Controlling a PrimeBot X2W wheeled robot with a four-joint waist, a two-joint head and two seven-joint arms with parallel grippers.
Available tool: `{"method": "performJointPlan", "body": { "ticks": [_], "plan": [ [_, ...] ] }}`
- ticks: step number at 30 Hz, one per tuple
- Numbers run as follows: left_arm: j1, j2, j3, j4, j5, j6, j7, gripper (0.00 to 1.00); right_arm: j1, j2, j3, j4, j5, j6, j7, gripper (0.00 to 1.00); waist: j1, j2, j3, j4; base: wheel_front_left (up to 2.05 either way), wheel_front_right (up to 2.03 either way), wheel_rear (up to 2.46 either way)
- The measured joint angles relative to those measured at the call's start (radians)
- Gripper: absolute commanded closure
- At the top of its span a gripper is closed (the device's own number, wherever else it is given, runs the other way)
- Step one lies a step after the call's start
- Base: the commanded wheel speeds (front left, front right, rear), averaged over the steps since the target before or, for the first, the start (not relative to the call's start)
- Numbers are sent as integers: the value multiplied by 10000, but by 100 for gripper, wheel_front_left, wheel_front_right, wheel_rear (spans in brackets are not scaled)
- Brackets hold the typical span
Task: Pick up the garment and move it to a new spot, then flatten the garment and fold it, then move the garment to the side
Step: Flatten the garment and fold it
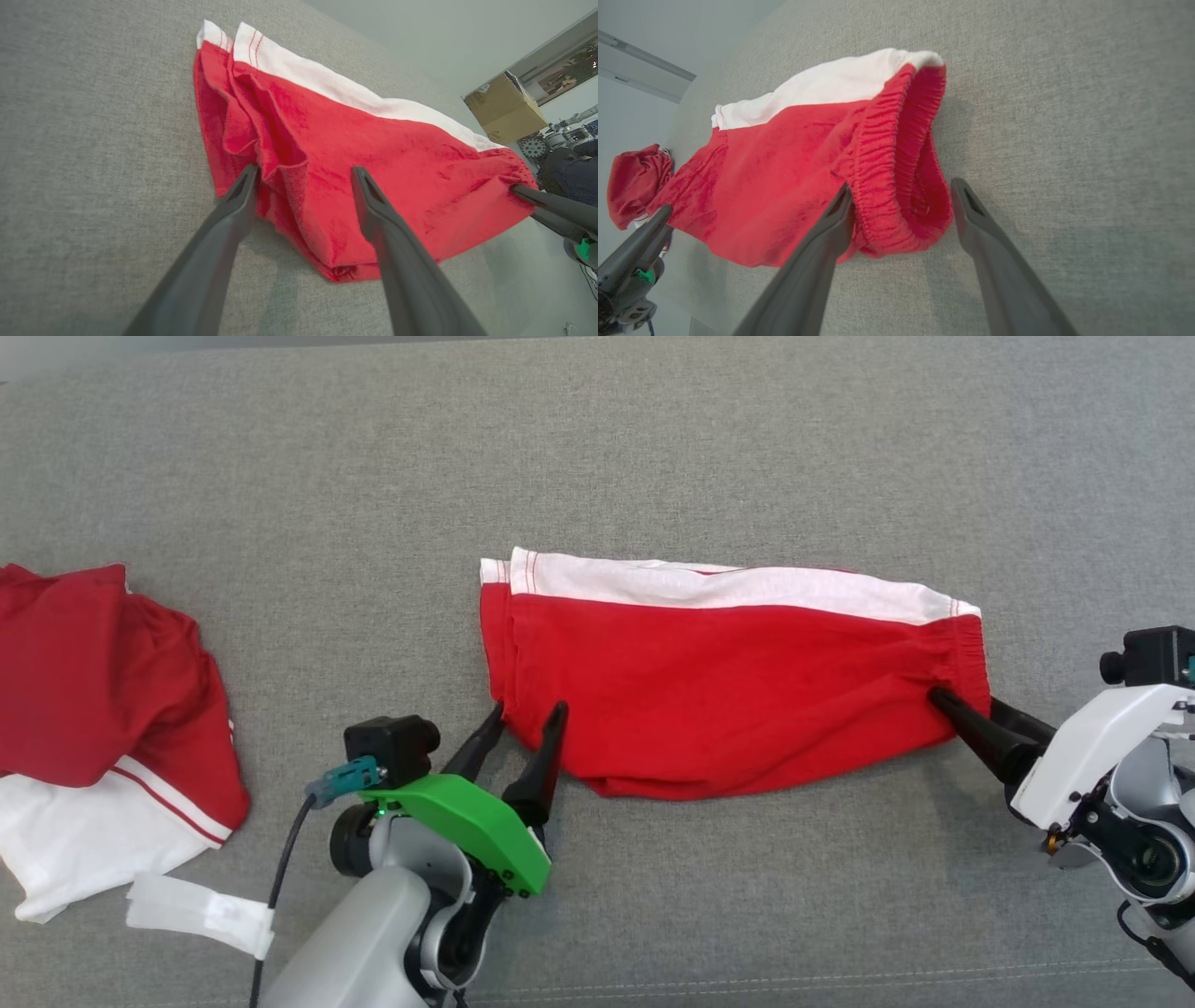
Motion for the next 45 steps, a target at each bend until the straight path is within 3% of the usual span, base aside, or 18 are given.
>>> {"method": "performJointPlan", "body": {
  "ticks": [7,12,17,22,23,24,25,26,27,28,36,45],
  "plan": [
    [-35,888,207,-474,1016,244,-288,0,-224,249,75,290,303,-4,313,0,0,0,-38,42,0,0,0],
    [-291,1187,259,-1018,1674,324,-560,0,-230,222,81,702,395,-94,642,0,0,0,-25,307,0,0,0],
    [-284,1241,550,-1317,1708,430,-723,0,-239,188,67,1183,403,-104,746,0,0,0,-14,590,0,0,0],
    [-149,1254,727,-1486,1680,435,-727,0,-452,558,46,1511,779,-104,834,0,0,0,-36,936,0,0,0],
    [-111,1243,744,-1509,1678,437,-725,0,-467,656,44,1555,842,-104,836,4,0,0,-46,1002,0,0,0],
    [-74,1231,771,-1534,1676,447,-723,0,-477,732,44,1607,909,-102,853,15,0,0,-58,1064,0,0,0],
    [-28,1223,811,-1572,1662,453,-715,0,-489,779,46,1651,928,-100,871,45,0,-1,-73,1124,0,0,0],
    [29,1220,865,-1626,1657,462,-713,0,-514,809,54,1684,930,-96,926,58,0,-1,-87,1176,0,0,0],
    [59,1227,926,-1678,1653,464,-713,0,-572,848,67,1716,930,-88,945,88,0,0,-103,1219,0,0,0],
    [86,1239,989,-1758,1653,464,-713,0,-618,920,40,1747,940,-88,938,100,0,-1,-118,1248,0,0,0],
    [618,1402,1503,-2008,1557,466,-627,0,-790,1051,-184,1887,1327,357,955,100,0,0,-191,996,0,0,0],
    [879,1469,2123,-2222,1523,466,-489,0,-681,-428,-1139,2184,2105,353,1484,100,0,0,-366,408,0,0,0]
  ]
}}
